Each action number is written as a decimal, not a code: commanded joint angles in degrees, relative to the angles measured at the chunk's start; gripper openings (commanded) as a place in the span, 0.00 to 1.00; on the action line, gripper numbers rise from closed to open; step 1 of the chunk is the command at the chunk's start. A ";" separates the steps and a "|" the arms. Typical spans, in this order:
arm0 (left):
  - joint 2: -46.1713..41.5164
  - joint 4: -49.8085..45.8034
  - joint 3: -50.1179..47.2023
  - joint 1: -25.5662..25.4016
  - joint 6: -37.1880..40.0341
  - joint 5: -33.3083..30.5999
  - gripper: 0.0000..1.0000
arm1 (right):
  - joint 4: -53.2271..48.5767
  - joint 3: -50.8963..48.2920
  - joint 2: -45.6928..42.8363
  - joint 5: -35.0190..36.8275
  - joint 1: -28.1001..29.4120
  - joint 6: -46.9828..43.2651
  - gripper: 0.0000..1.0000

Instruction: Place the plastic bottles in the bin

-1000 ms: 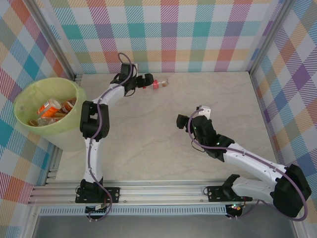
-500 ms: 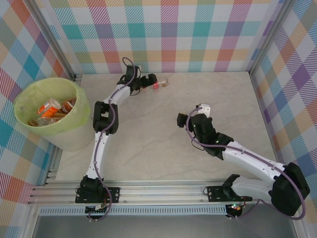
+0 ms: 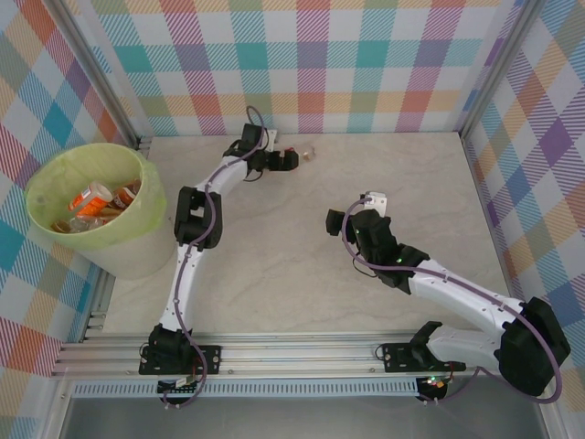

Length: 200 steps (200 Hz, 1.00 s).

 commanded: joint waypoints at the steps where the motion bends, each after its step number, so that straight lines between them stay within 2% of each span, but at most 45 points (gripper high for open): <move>1: -1.46 -5.96 -0.62 -1.87 8.55 -0.50 1.00 | -0.27 1.73 -0.55 0.50 -0.46 0.00 1.00; 42: -1.74 -7.32 -0.53 -3.39 13.30 -1.93 0.99 | -0.47 1.60 -0.47 0.50 -0.47 0.22 1.00; 94: -3.99 -7.44 -3.05 -3.79 14.66 -2.79 0.72 | -0.28 1.64 -0.20 0.56 -0.47 0.69 1.00; 117: -8.75 -3.07 -11.02 -3.79 15.03 -3.09 0.57 | -0.75 1.47 -0.44 0.50 -0.47 1.37 1.00; 157: -20.63 8.51 -28.45 -3.79 14.48 -4.56 0.38 | -0.25 0.57 -1.07 0.53 -0.48 2.52 1.00; 200: -28.67 14.03 -39.84 -3.79 11.83 -5.17 0.26 | -0.07 -0.19 -2.43 0.38 -0.47 3.20 1.00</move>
